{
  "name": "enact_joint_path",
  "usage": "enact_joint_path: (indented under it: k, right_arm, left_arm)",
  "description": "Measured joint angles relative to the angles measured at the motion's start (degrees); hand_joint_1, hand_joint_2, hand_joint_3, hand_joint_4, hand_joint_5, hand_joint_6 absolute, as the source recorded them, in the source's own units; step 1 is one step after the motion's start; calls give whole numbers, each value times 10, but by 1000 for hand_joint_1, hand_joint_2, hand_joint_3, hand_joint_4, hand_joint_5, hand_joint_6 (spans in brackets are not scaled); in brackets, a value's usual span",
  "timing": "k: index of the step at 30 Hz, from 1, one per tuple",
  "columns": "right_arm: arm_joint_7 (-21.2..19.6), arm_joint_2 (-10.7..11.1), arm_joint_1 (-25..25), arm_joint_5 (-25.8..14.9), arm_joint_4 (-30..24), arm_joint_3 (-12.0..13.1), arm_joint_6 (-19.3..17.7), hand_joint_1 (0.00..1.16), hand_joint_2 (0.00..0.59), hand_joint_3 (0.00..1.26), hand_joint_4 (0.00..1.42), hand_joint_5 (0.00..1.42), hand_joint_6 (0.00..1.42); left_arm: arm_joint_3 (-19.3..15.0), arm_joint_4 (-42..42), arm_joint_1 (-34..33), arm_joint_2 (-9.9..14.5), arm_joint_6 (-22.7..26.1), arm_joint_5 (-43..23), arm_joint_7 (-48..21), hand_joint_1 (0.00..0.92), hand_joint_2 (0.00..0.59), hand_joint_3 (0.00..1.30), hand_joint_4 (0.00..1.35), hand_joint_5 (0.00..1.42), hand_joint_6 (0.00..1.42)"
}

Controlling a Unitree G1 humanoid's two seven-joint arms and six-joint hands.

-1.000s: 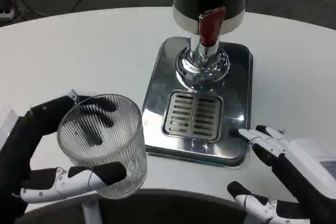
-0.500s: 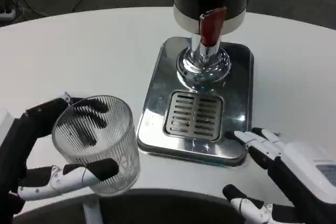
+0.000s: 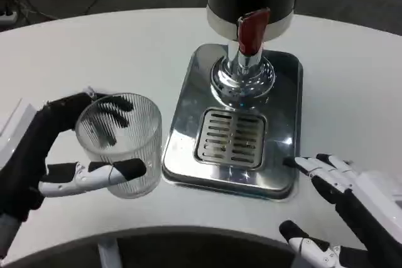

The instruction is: Grasp the cup under the faucet to collect the drink, then remove the cup.

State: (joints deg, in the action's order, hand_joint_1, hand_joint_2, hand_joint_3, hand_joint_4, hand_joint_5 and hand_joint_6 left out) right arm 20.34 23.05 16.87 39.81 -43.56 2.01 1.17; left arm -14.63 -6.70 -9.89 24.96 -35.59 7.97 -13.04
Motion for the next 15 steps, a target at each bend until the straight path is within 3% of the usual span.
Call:
enact_joint_path:
  k: [9,15]
  right_arm:
    - [1,0,8,-5,-20,11,0,316,398,123,102,37,32]
    - [13,0,-1,-5,-32,11,10,316,398,123,103,37,32]
  left_arm:
    - [60,-188,-147,12,-40,90,66,747,85,812,866,941,932]
    - [104,-294,-220,-1,-48,145,148,747,85,812,866,941,934]
